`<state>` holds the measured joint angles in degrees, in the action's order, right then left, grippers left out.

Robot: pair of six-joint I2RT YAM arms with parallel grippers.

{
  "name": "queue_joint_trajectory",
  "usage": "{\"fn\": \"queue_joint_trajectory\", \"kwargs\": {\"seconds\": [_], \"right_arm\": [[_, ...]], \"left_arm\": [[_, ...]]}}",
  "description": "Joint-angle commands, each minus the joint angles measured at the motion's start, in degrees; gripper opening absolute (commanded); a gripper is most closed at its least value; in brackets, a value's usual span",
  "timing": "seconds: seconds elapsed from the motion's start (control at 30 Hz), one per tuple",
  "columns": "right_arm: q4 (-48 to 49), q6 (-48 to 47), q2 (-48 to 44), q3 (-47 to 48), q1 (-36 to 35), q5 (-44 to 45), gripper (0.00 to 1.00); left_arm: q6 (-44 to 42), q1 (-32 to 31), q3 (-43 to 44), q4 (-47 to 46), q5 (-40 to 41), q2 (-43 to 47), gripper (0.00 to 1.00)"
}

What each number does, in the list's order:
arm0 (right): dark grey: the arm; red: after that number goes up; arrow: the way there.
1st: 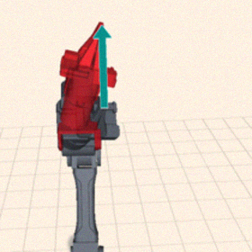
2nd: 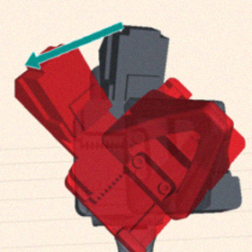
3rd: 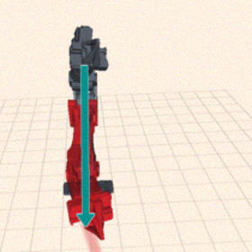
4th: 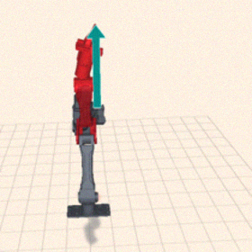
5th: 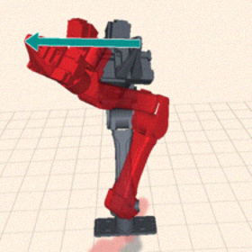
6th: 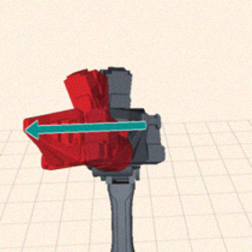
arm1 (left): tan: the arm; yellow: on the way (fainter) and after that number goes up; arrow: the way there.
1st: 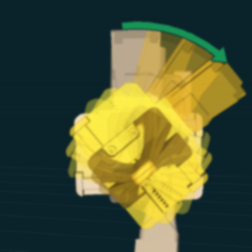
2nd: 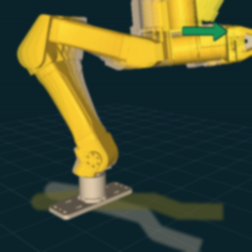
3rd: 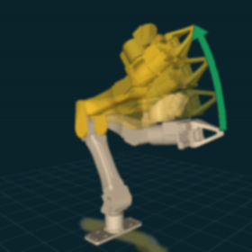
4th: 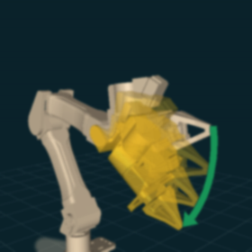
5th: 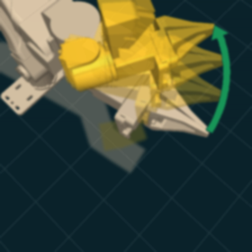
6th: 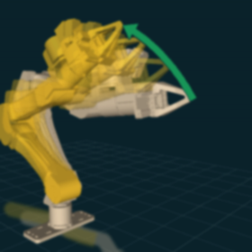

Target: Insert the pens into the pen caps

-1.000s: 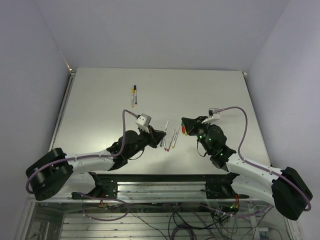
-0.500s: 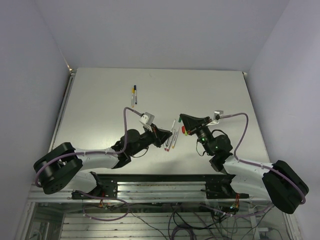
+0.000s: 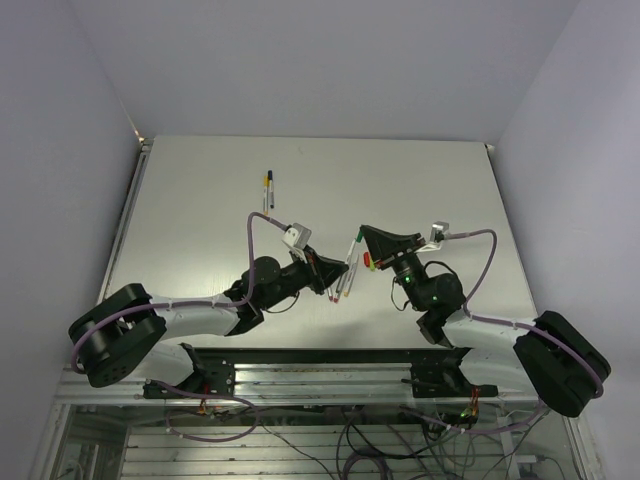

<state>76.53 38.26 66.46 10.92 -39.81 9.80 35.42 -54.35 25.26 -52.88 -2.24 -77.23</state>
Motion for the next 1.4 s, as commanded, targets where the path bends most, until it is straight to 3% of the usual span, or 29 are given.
{"fn": "queue_joint_trajectory", "kwargs": {"seconds": [0.0,1.37], "right_arm": [[2.75,-0.97,0.46,1.20,0.17,0.13,0.00],[2.04,-2.40,2.62,2.09,0.09,-0.40,0.00]], "left_arm": [[-0.08,0.29,1.32,-2.12,-2.11,0.54,0.07],[-0.18,0.29,0.63,-3.56,-2.10,1.39,0.07]]}}
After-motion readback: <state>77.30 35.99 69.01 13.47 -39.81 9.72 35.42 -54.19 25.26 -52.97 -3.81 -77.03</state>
